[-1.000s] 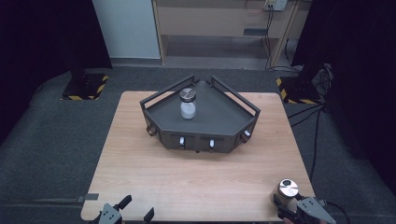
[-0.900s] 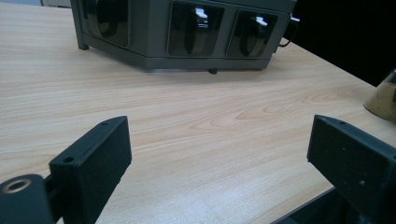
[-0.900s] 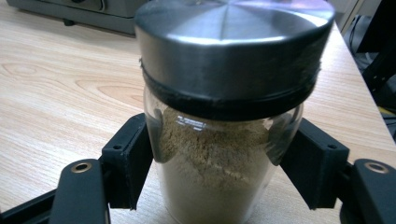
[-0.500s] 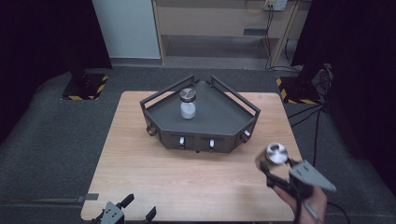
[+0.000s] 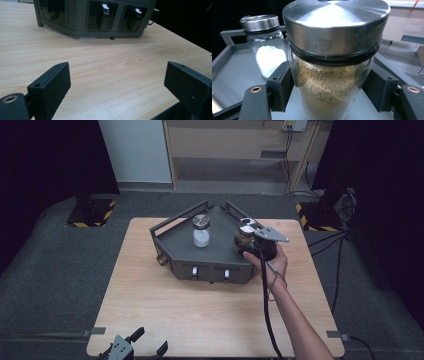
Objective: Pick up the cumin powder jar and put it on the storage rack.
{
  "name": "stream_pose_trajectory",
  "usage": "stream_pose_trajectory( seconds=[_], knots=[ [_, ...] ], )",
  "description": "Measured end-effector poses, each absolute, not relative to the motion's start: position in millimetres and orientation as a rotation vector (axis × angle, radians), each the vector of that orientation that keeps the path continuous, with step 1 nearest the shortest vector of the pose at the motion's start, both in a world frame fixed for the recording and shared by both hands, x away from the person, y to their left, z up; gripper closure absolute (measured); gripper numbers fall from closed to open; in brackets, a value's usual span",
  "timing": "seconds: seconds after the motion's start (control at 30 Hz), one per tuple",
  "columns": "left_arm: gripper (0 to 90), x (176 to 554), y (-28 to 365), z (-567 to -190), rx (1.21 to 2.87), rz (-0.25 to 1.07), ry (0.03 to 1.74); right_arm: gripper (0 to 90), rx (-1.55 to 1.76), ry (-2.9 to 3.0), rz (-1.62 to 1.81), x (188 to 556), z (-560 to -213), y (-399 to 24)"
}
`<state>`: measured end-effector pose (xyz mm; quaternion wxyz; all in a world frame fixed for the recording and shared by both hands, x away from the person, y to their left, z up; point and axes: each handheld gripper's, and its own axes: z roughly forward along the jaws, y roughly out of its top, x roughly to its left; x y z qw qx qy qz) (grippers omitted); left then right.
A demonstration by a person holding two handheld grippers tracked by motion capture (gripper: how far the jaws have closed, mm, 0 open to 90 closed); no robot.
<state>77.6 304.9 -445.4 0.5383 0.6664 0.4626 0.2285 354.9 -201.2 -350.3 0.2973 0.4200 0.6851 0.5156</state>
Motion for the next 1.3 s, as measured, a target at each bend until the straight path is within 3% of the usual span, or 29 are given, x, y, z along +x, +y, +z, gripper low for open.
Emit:
stream_pose_trajectory(
  seconds=[0.37,0.97,1.17,1.3],
  knots=[
    [6.0,78,304,-445,1.594,0.546,1.093,30.4,1.144,1.861,1.307,377,-354,-188],
    [6.1,79,303,-445,1.594,0.544,1.094,30.0,1.087,1.842,1.292,375,-374,-185],
    [6.1,78,304,-445,1.593,0.551,1.096,14.1,1.075,1.892,1.242,371,-368,-185],
    [6.1,77,303,-445,1.586,0.560,1.096,13.7,1.071,1.885,1.255,360,-365,-194]
  ],
)
